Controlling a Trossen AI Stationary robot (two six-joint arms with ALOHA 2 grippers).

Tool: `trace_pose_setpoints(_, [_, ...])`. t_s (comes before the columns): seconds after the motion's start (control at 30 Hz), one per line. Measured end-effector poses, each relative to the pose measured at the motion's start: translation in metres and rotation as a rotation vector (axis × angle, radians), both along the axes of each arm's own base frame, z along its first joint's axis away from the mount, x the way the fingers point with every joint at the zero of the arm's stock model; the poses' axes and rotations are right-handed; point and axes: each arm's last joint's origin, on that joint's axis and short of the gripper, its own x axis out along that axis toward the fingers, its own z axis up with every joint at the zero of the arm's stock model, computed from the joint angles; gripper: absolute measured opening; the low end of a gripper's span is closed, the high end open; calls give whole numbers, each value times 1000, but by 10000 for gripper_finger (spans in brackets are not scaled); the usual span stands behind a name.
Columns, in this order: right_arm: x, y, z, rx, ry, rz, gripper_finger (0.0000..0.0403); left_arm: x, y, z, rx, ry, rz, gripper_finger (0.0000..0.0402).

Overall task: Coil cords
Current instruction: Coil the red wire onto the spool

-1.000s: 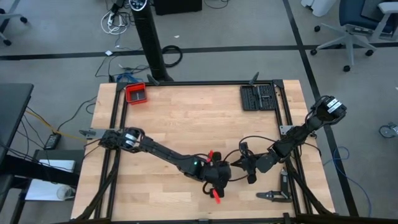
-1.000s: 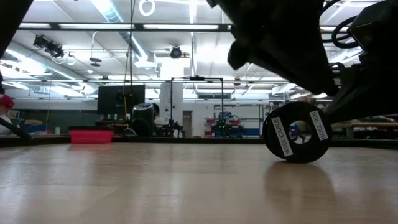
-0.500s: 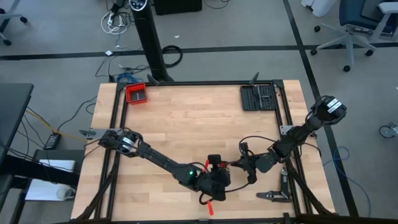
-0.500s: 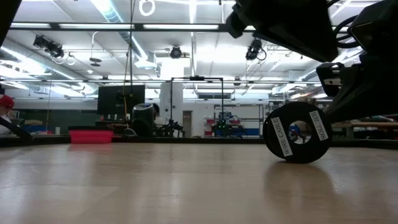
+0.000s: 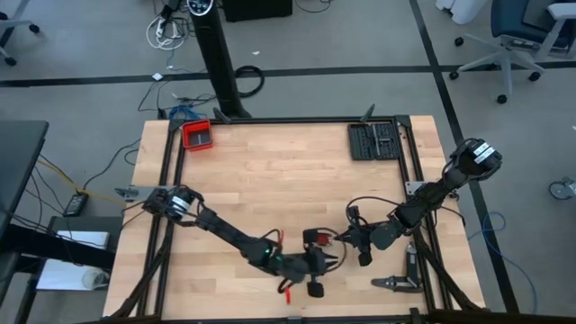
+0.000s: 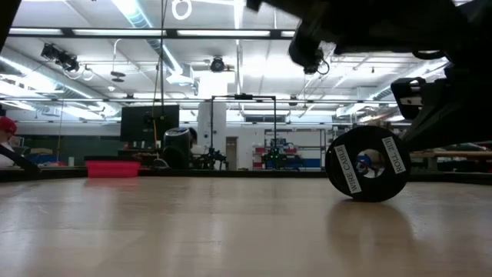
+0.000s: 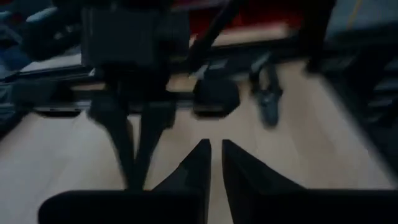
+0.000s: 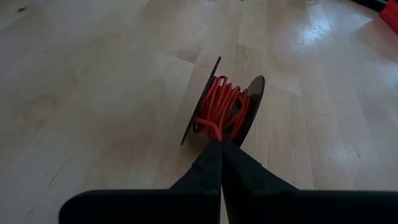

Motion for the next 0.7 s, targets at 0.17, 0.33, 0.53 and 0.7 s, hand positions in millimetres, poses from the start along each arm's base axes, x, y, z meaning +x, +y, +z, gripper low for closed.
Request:
trace_pose_setpoints(0.17, [0,0,0,1,0,0,0,-14,6,-18,-93,-141,-59,41])
trace_pose_setpoints(0.33, [0,0,0,2,-1,0,0,-31,17,-35,-207,-248,-36,41])
trace_pose_setpoints(0.53, [0,0,0,4,-3,0,0,-44,29,-44,-181,-232,111,41])
trace_pose_setpoints(0.7, [0,0,1,5,-4,-1,0,-51,34,-38,-106,-132,170,41])
